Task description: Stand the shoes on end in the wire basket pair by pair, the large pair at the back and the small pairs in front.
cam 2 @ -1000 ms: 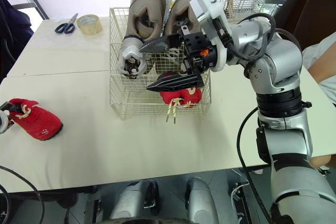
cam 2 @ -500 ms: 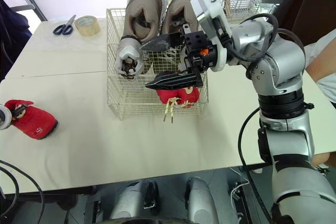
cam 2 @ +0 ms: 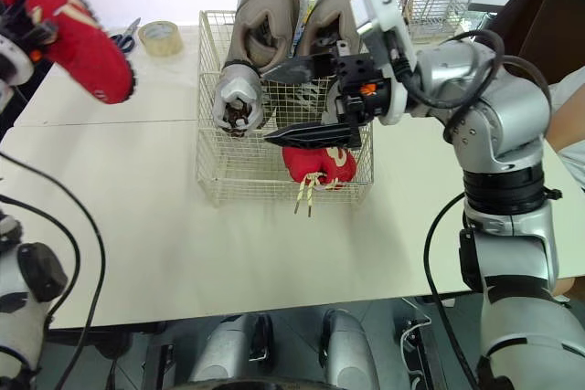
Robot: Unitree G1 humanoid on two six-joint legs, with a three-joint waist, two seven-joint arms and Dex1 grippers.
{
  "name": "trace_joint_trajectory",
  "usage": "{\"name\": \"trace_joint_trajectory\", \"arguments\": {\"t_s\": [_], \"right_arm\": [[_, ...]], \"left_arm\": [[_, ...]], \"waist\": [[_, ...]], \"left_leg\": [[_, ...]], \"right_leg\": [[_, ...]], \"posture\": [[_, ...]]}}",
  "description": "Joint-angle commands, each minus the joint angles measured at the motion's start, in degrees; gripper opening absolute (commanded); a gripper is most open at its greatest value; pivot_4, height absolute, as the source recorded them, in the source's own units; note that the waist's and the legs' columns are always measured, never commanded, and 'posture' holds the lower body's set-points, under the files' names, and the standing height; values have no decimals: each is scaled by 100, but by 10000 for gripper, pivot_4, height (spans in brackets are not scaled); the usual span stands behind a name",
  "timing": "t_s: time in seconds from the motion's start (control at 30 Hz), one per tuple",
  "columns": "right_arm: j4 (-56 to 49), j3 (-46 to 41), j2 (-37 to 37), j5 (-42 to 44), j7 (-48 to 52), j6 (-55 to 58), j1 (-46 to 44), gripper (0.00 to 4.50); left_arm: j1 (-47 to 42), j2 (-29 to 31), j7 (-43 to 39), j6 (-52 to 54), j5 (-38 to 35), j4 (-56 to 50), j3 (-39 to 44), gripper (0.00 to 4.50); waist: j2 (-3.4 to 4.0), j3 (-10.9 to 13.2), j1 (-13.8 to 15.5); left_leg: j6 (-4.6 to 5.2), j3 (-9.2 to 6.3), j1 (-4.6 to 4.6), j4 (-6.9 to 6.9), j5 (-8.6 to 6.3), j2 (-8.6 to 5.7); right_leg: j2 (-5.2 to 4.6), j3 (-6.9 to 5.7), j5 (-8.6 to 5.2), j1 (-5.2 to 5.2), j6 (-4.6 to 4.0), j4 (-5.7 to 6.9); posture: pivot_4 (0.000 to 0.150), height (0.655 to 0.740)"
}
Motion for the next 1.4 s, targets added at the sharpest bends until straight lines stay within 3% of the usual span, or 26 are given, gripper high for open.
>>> {"name": "trace_joint_trajectory", "arguments": {"t_s": [0.03, 0.2, 0.37, 0.57, 0.73, 1.0, 1.4], "right_arm": [[-430, -609, -374, 351, -307, 404, 213, 45000], [-829, -1115, -629, 798, -821, 895, 531, 45000], [-1105, -1331, -773, 963, -1193, 1045, 771, 45000], [-1222, -1380, -908, 1080, -1386, 1116, 842, 45000], [-1206, -1256, -945, 1106, -1436, 1073, 843, 45000], [-1259, -1084, -855, 1209, -1543, 1148, 703, 45000], [-1322, -943, -864, 1364, -1743, 1255, 551, 45000]], "left_arm": [[-200, -224, -447, -334, -193, -880, -165, 388], [-195, -577, -663, -345, -633, -1509, -233, 388], [56, -517, -879, -161, -936, -2044, -467, 388], [976, -519, -1187, -575, -41, -2809, -1124, 388], [1875, -905, -1228, -1316, 961, -3161, -1504, 388], [2009, -1553, -1320, -2421, 2466, -2983, -2265, 388], [2748, -1992, -1688, -3539, 3710, -2818, -2747, 388]], "waist": [[0, 2, 0], [1, 3, -35], [1, 3, -18], [1, 3, 14], [1, 3, 14], [1, 2, 21], [2, 1, 18]], "left_leg": [[1, 0, 0, 1, 0, 0], [1, 1, 4, 1, 1, 2], [2, -1, 8, 3, 2, 4], [3, -6, 18, 4, 2, 1], [5, -8, 28, 3, 1, 3], [14, -9, 29, 4, -5, 2], [22, -10, 29, 5, -9, 4]], "right_leg": [[2, 0, 0, 0, 0, 1], [5, 2, -1, 0, 1, 1], [5, 5, -1, 3, 1, -3], [5, 3, -2, 20, 1, -8], [7, 3, -2, 31, 0, -15], [5, 2, -2, 38, -1, -23], [3, 1, -1, 39, -1, -25]], "posture": [[1500, 7400], [1500, 7400], [1500, 7400], [1500, 7400], [1500, 7400], [1500, 7400], [1500, 7400]]}}
